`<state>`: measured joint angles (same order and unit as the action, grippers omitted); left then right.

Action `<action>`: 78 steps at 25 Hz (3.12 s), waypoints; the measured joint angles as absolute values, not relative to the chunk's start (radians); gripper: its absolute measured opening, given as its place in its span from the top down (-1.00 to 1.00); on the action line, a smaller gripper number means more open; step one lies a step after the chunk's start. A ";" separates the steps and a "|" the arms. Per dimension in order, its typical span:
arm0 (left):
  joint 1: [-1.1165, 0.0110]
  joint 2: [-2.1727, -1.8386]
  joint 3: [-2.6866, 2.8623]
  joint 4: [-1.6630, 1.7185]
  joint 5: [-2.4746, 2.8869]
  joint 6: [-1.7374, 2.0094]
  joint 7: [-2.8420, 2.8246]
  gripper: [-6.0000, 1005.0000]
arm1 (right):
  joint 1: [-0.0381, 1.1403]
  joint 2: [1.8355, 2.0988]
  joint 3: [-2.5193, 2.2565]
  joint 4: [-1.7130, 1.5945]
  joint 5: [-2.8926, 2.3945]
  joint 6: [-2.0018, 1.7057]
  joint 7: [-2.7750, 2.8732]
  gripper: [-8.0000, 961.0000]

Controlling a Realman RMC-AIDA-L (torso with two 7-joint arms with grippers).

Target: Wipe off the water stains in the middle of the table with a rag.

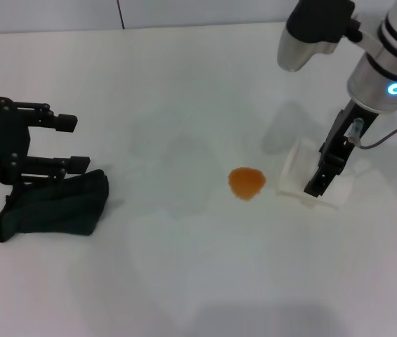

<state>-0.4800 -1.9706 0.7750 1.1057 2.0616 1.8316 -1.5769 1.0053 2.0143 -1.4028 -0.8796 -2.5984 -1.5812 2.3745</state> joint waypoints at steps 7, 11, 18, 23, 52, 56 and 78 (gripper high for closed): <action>-0.483 -1.975 0.775 1.100 2.068 1.827 -1.571 -0.44 | 1.053 2.023 -1.430 -0.775 -2.596 -1.540 2.372 -0.75; -0.484 -1.980 0.775 1.098 2.070 1.825 -1.567 -0.44 | 1.052 2.027 -1.472 -0.761 -2.589 -1.512 2.374 -0.75; -0.493 -1.984 0.775 1.098 2.080 1.824 -1.569 -0.44 | 1.045 2.029 -1.510 -0.741 -2.573 -1.487 2.375 -0.73; -0.492 -1.984 0.775 1.098 2.082 1.824 -1.571 -0.44 | 1.033 2.028 -1.508 -0.759 -2.571 -1.487 2.375 -0.71; -0.515 -1.974 0.788 1.106 2.104 1.845 -1.630 -0.44 | 0.499 2.019 -1.186 -1.184 -2.041 -1.390 1.837 -0.29; -0.520 -1.974 0.789 1.106 2.110 1.845 -1.641 -0.44 | 0.461 2.017 -1.202 -1.076 -1.892 -1.335 1.665 -0.26; -0.541 -1.970 0.810 1.108 2.111 1.860 -1.657 -0.44 | 0.437 2.020 -1.199 -0.410 -1.232 -1.305 0.737 -0.12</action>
